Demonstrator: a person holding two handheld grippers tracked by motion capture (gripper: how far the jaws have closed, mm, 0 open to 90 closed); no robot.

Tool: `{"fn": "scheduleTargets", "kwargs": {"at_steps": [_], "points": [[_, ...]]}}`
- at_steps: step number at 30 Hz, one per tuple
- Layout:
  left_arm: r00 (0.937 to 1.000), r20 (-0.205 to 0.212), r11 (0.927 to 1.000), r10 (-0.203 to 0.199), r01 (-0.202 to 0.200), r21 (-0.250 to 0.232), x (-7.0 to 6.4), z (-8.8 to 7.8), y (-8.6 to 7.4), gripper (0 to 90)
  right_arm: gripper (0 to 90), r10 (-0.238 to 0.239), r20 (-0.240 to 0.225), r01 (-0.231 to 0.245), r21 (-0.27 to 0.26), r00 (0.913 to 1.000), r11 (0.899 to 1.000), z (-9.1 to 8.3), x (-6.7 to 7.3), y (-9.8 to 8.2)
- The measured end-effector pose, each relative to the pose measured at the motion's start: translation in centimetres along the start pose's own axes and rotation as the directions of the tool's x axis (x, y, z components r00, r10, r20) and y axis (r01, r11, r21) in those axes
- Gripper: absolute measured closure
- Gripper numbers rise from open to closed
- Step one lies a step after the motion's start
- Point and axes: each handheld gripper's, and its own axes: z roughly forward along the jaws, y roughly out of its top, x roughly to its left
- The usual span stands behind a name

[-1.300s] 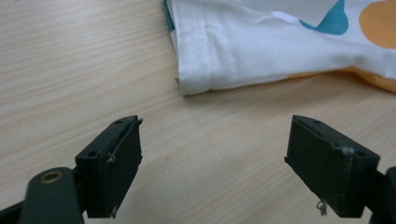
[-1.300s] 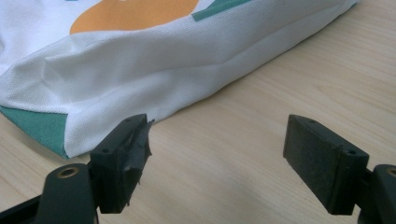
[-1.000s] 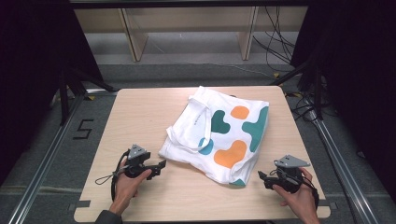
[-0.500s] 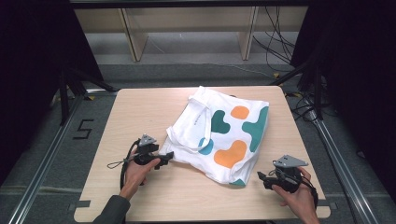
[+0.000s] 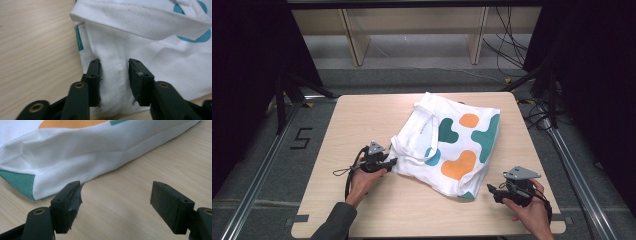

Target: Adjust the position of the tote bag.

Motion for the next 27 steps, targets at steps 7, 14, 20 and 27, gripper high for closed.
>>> {"fn": "scheduleTargets", "kwargs": {"at_steps": [7, 14, 20, 27], "points": [[0.9982, 0.017, 0.9983, 0.058, -0.058, 0.002, -1.1, -0.8, -0.3, 74.0, 26.2, 0.024, -0.018, -0.024, -0.002, 0.9996, 1.000, -0.2, 0.0, 0.0], [0.9936, 0.064, 0.9956, 0.094, -0.094, 0.003, -2.6, -2.2, -0.9, 75.9, 26.7, 0.074, -0.128, -0.082, -0.058, 0.9890, 0.995, -0.9, 1.1, 0.6], [0.9876, 0.107, 0.9934, 0.115, -0.115, -0.003, -4.0, -3.5, -1.9, 76.5, 25.7, 0.123, -0.207, -0.141, -0.077, 0.9706, 0.987, -0.6, 2.8, 1.7], [0.9769, 0.160, 0.9894, 0.142, -0.145, 0.006, -5.9, -4.5, -2.9, 76.4, 30.3, 0.209, -0.113, -0.209, 0.007, 0.9714, 0.978, 2.1, 1.7, 2.9]]}}
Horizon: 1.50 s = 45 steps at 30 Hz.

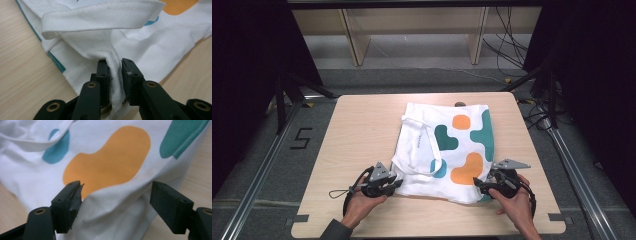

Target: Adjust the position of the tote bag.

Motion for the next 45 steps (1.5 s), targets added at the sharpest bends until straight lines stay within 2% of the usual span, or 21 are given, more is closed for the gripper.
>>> {"fn": "scheduleTargets", "kwargs": {"at_steps": [2, 4, 6, 7, 14, 19, 21, 22, 23, 24, 26, 27, 29, 31, 32, 35, 37, 39, 42, 43, 45], "points": [[1.0000, 0.006, 1.0000, 0.000, 0.000, -0.008, -0.6, 0.1, -0.2, 76.4, 39.1, -0.058, 0.008, 0.058, 0.018, 0.9983, 0.998, 0.8, -0.9, 0.3], [0.9997, 0.016, 0.9998, 0.020, -0.020, 0.005, -1.2, 0.1, -0.3, 76.4, 42.5, -0.051, 0.021, 0.049, 0.070, 0.9985, 0.996, 0.9, -1.2, 0.7], [0.9989, 0.036, 0.9994, 0.030, -0.031, 0.018, -1.7, 0.2, -0.2, 76.3, 48.9, -0.098, 0.040, 0.095, 0.079, 0.9944, 0.992, 1.3, -1.8, 1.2], [0.9987, 0.041, 0.9994, 0.031, -0.032, 0.011, -2.1, 0.4, -0.2, 76.3, 52.6, -0.065, 0.042, 0.061, 0.087, 0.9970, 0.994, 1.2, -1.9, 1.3], [0.9933, 0.085, 0.9967, 0.079, -0.080, 0.012, -5.0, 1.4, 0.2, 76.3, 72.4, -0.133, 0.132, 0.126, 0.056, 0.9823, 0.990, 2.4, -4.2, 2.7], [0.9895, 0.109, 0.9955, 0.094, -0.094, -0.004, -7.1, 2.4, 0.7, 76.3, 80.8, -0.163, 0.152, 0.158, 0.043, 0.9748, 0.986, 3.6, -5.7, 4.3], [0.9867, 0.122, 0.9941, 0.108, -0.109, -0.001, -7.9, 2.8, 1.0, 76.3, 82.5, -0.204, 0.167, 0.200, 0.040, 0.9646, 0.979, 4.1, -6.4, 5.0], [0.9863, 0.123, 0.9939, 0.110, -0.110, -0.008, -8.2, 3.2, 1.1, 76.2, 82.3, -0.190, 0.166, 0.184, 0.047, 0.9677, 0.982, 4.3, -6.5, 5.3], [0.9864, 0.132, 0.9953, 0.097, -0.096, -0.018, -8.7, 3.5, 1.2, 76.2, 81.6, -0.219, 0.177, 0.218, 0.024, 0.9595, 0.976, 4.7, -6.9, 5.5], [0.9838, 0.125, 0.9917, 0.128, -0.129, -0.003, -8.9, 3.7, 1.3, 76.0, 76.7, -0.224, 0.173, 0.220, 0.042, 0.9591, 0.975, 4.8, -7.1, 5.7], [0.9833, 0.131, 0.9920, 0.126, -0.125, -0.016, -9.6, 4.2, 1.6, 75.4, 58.0, -0.189, 0.187, 0.186, 0.034, 0.9640, 0.982, 4.7, -7.2, 6.0], [0.9803, 0.145, 0.9910, 0.134, -0.134, -0.011, -9.9, 4.3, 1.7, 75.1, 50.6, -0.180, 0.212, 0.182, 0.013, 0.9606, 0.983, 4.5, -7.3, 6.1], [0.9822, 0.141, 0.9921, 0.124, -0.120, -0.037, -10.5, 4.8, 1.8, 74.9, 42.1, -0.150, 0.228, 0.158, -0.014, 0.9621, 0.987, 3.4, -7.2, 6.5], [0.9805, 0.143, 0.9908, 0.135, -0.132, -0.031, -10.9, 5.2, 2.1, 74.5, 40.7, -0.141, 0.298, 0.164, -0.055, 0.9440, 0.985, 1.8, -6.5, 6.7], [0.9784, 0.156, 0.9905, 0.136, -0.131, -0.041, -11.2, 5.5, 2.2, 74.0, 40.8, -0.157, 0.301, 0.185, -0.066, 0.9405, 0.981, 1.0, -6.1, 6.6], [0.9784, 0.174, 0.9930, 0.112, -0.103, -0.057, -11.9, 6.3, 2.6, 70.8, 40.6, -0.157, 0.217, 0.182, -0.103, 0.9636, 0.978, -0.5, -4.7, 5.9], [0.9760, 0.182, 0.9923, 0.120, -0.112, -0.054, -12.1, 6.2, 2.7, 65.3, 39.4, -0.165, 0.165, 0.182, -0.095, 0.9724, 0.979, -0.8, -3.8, 5.3], [0.9738, 0.205, 0.9944, 0.099, -0.089, -0.057, -12.2, 5.3, 2.8, 57.4, 38.0, -0.167, 0.115, 0.177, -0.084, 0.9792, 0.981, -0.8, -3.0, 4.8], [0.9725, 0.208, 0.9937, 0.104, -0.093, -0.063, -11.9, 3.3, 2.9, 48.9, 36.7, -0.222, 0.070, 0.225, -0.048, 0.9726, 0.973, -0.9, -1.5, 4.1], [0.9729, 0.218, 0.9954, 0.078, -0.064, -0.072, -11.7, 2.7, 2.8, 47.1, 36.6, -0.232, 0.050, 0.234, -0.042, 0.9714, 0.971, -1.0, -0.9, 3.9], [0.9742, 0.210, 0.9937, 0.082, -0.063, -0.092, -11.0, 1.4, 2.8, 44.8, 34.9, -0.246, 0.019, 0.247, -0.041, 0.9690, 0.968, -1.0, 0.2, 3.6]]}}
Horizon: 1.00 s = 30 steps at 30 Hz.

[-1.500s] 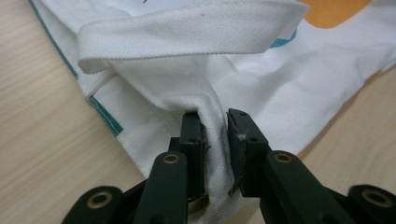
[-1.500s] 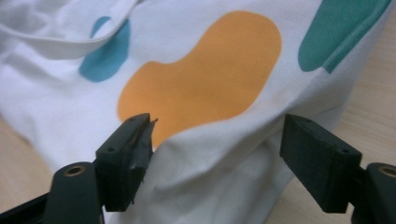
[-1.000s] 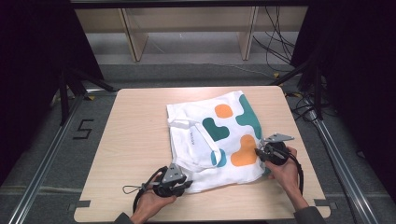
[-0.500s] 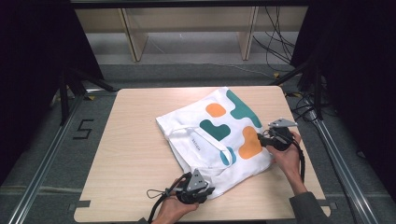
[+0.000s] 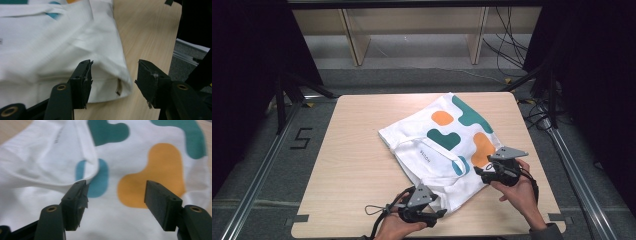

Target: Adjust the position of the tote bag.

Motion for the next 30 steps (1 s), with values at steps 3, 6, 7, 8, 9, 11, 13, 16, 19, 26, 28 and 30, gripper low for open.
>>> {"fn": "scheduleTargets", "kwargs": {"at_steps": [3, 6, 7, 8, 9, 11, 13, 16, 19, 26, 28, 30], "points": [[0.9993, -0.036, 0.9999, -0.014, 0.013, -0.010, 1.0, -2.0, 0.0, 42.5, 33.7, 0.006, -0.056, -0.005, 0.013, 0.9984, 1.000, -0.1, 1.5, 0.0], [0.9961, -0.087, 0.9996, -0.016, 0.013, -0.026, 2.4, -4.1, -0.2, 41.9, 31.9, 0.014, -0.085, -0.011, 0.027, 0.9963, 1.000, -0.1, 2.9, 0.1], [0.9926, -0.116, 0.9988, -0.037, 0.033, -0.036, 2.9, -4.5, -0.5, 41.4, 31.7, 0.010, -0.094, -0.008, 0.028, 0.9955, 1.000, -0.1, 3.4, 0.1], [0.9868, -0.157, 0.9989, -0.041, 0.036, -0.031, 3.5, -5.0, -0.8, 40.8, 31.3, -0.014, -0.100, 0.016, 0.014, 0.9949, 1.000, 0.0, 3.8, 0.1], [0.9817, -0.188, 0.9994, -0.030, 0.026, -0.023, 4.2, -5.4, -1.1, 39.7, 30.6, -0.022, -0.118, 0.024, 0.018, 0.9927, 1.000, 0.1, 4.3, 0.2], [0.9712, -0.233, 0.9987, -0.051, 0.050, -0.011, 5.3, -5.9, -1.8, 38.3, 30.1, -0.042, -0.137, 0.046, 0.022, 0.9896, 0.999, 0.3, 5.5, 0.3], [0.9566, -0.290, 0.9994, -0.027, 0.032, 0.013, 6.3, -6.2, -2.5, 36.8, 29.5, -0.059, -0.164, 0.064, 0.029, 0.9846, 0.997, 0.6, 6.7, 0.3], [0.9412, -0.335, 0.9977, -0.046, 0.060, 0.032, 7.5, -6.6, -3.3, 35.0, 30.2, -0.085, -0.205, 0.097, 0.046, 0.9751, 0.994, 1.1, 8.4, 0.2], [0.9310, -0.358, 0.9948, -0.074, 0.094, 0.040, 8.1, -6.8, -3.9, 34.6, 32.3, -0.121, -0.241, 0.142, 0.072, 0.9630, 0.987, 1.3, 10.1, 0.0], [0.9294, -0.363, 0.9937, -0.069, 0.096, 0.057, 8.7, -6.7, -4.2, 33.6, 30.1, -0.143, -0.218, 0.169, 0.106, 0.9654, 0.980, 2.8, 12.4, -0.6], [0.9325, -0.358, 0.9939, -0.047, 0.080, 0.077, 8.7, -6.7, -4.2, 33.2, 28.6, -0.164, -0.186, 0.188, 0.121, 0.9687, 0.975, 3.4, 12.9, -0.5], [0.9282, -0.365, 0.9928, -0.074, 0.103, 0.061, 8.5, -6.5, -4.3, 32.8, 28.5, -0.181, -0.176, 0.204, 0.122, 0.9675, 0.971, 4.0, 13.3, -0.7]]}}
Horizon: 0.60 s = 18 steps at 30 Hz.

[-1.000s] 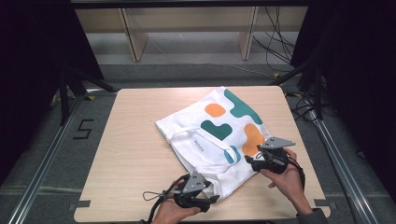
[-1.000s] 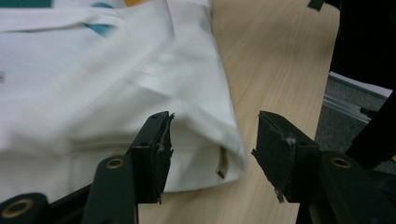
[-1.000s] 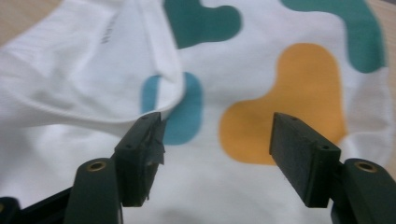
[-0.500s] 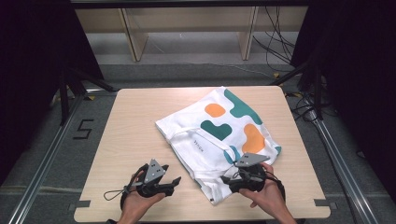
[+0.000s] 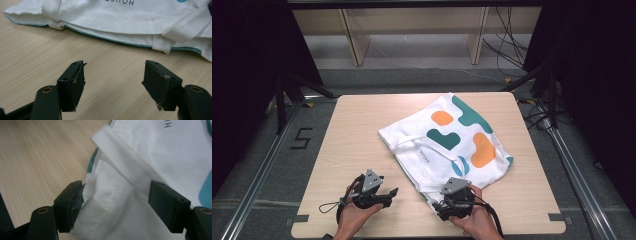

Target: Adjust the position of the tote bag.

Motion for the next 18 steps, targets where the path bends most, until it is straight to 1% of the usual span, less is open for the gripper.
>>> {"fn": "scheduleTargets", "kwargs": {"at_steps": [1, 2, 3, 4, 5, 6, 7, 8, 9, 10, 11, 13, 14, 15, 16, 17, 18], "points": [[0.9999, 0.000, 0.9999, 0.014, -0.014, 0.001, 0.1, 0.0, 0.0, 32.7, 27.3, -0.006, 0.008, 0.006, 0.004, 0.9999, 1.000, 0.3, 0.2, 0.0], [1.0000, -0.001, 1.0000, 0.002, -0.002, -0.003, 0.1, 0.1, 0.0, 32.5, 27.0, -0.009, 0.013, 0.009, 0.016, 0.9999, 1.000, 0.5, 0.4, 0.0], [0.9999, -0.001, 0.9999, 0.011, -0.011, 0.012, 0.3, 0.1, 0.0, 32.2, 28.1, -0.022, 0.019, 0.022, 0.023, 0.9996, 1.000, 0.6, 0.5, 0.1], [0.9999, -0.007, 0.9999, 0.009, -0.009, 0.015, 0.4, 0.1, 0.0, 32.0, 33.3, -0.040, 0.033, 0.039, 0.027, 0.9987, 0.999, 0.7, 0.6, 0.1], [0.9998, -0.015, 0.9997, 0.015, -0.014, 0.020, 0.6, 0.1, -0.1, 32.0, 38.7, -0.058, 0.048, 0.057, 0.020, 0.9972, 0.998, 0.9, 0.6, 0.0], [0.9995, -0.027, 0.9996, 0.014, -0.013, 0.025, 0.8, 0.1, -0.1, 31.8, 42.4, -0.064, 0.038, 0.063, 0.024, 0.9972, 0.998, 0.7, 0.5, 0.0], [0.9997, -0.025, 0.9999, -0.008, 0.008, 0.007, 0.8, 0.1, -0.2, 31.8, 49.4, -0.039, 0.031, 0.038, 0.022, 0.9987, 0.999, 0.6, 0.5, -0.1], [0.9994, -0.035, 1.0000, 0.000, 0.000, 0.003, 1.0, 0.0, -0.2, 31.6, 56.8, -0.048, 0.004, 0.048, 0.030, 0.9988, 0.998, 0.3, 0.4, -0.2], [0.9991, -0.035, 0.9998, -0.022, 0.022, 0.001, 1.1, 0.0, -0.2, 31.6, 60.1, -0.052, 0.003, 0.052, 0.024, 0.9986, 0.998, 0.0, 0.3, -0.3], [0.9989, -0.047, 0.9999, -0.009, 0.010, 0.013, 1.3, -0.2, -0.2, 31.4, 64.2, -0.086, 0.017, 0.085, 0.027, 0.9962, 0.996, -0.3, 0.0, -0.4], [0.9983, -0.052, 0.9997, -0.025, 0.025, -0.008, 1.3, -0.1, -0.2, 31.3, 66.6, -0.118, 0.021, 0.117, 0.041, 0.9928, 0.992, -0.6, -0.2, -0.7], [0.9977, -0.051, 0.9989, -0.046, 0.045, -0.013, 1.4, -0.2, -0.2, 30.9, 70.6, -0.119, 0.041, 0.117, 0.054, 0.9920, 0.992, -1.4, -0.8, -1.3], [0.9965, -0.055, 0.9975, -0.064, 0.062, -0.033, 1.3, -0.2, -0.2, 30.9, 71.8, -0.128, 0.045, 0.125, 0.062, 0.9907, 0.990, -1.8, -1.2, -1.6], [0.9971, -0.058, 0.9986, -0.049, 0.048, -0.020, 1.4, -0.3, -0.2, 30.9, 73.1, -0.109, 0.059, 0.105, 0.067, 0.9924, 0.992, -2.3, -1.5, -2.0], [0.9956, -0.063, 0.9969, -0.069, 0.067, -0.041, 1.2, -0.2, -0.2, 30.9, 74.3, -0.102, 0.064, 0.097, 0.079, 0.9927, 0.992, -2.7, -1.9, -2.4], [0.9968, -0.067, 0.9989, -0.043, 0.042, -0.021, 1.4, -0.3, -0.2, 30.8, 75.9, -0.113, 0.086, 0.106, 0.084, 0.9898, 0.991, -3.2, -2.4, -2.9], [0.9958, -0.074, 0.9982, -0.054, 0.052, -0.029, 1.5, -0.2, -0.1, 30.8, 76.7, -0.132, 0.088, 0.125, 0.082, 0.9873, 0.989, -3.8, -3.0, -3.3]]}}
